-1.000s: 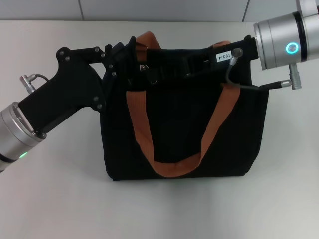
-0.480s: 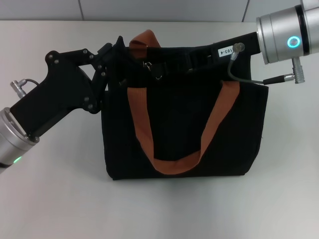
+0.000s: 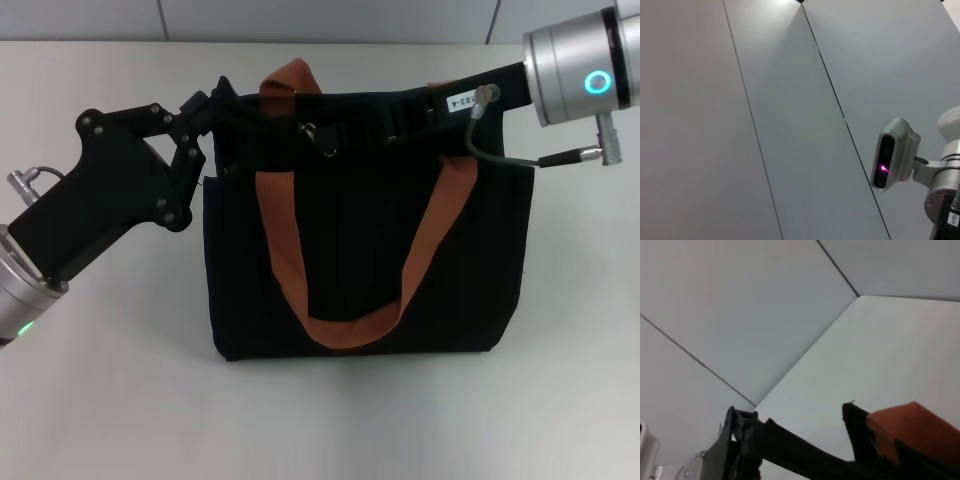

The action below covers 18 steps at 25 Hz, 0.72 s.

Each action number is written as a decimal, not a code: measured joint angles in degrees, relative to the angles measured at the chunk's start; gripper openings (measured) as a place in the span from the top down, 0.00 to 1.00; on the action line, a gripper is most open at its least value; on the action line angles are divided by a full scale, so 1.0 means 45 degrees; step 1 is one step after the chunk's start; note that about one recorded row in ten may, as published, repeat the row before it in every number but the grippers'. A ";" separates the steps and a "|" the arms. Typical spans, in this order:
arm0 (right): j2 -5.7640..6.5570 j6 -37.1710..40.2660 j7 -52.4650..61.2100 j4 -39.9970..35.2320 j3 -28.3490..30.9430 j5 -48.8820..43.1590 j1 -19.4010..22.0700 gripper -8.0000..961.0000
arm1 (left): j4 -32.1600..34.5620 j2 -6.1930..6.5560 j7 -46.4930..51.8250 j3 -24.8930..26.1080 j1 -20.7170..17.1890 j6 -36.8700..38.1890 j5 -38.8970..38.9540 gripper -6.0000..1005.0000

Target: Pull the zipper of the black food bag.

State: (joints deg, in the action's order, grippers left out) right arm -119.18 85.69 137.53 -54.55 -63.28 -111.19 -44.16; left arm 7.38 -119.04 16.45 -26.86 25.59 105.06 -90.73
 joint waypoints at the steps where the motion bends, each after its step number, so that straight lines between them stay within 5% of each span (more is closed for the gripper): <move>1: 0.0000 0.0000 0.0000 0.0000 0.0000 0.0000 0.0000 0.99 | 0.0000 0.0000 0.0000 0.0000 0.0000 0.0000 0.0000 0.90; 18: -0.0021 0.0202 0.1141 -0.1777 0.0001 -0.0920 0.0929 0.99 | 0.0002 0.0028 -0.0005 0.0155 -0.0086 -0.0010 0.0004 0.89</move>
State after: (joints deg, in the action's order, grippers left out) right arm -119.27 86.60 142.66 -62.55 -63.28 -115.33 -39.98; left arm 7.39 -118.91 16.43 -26.16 25.20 105.01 -90.71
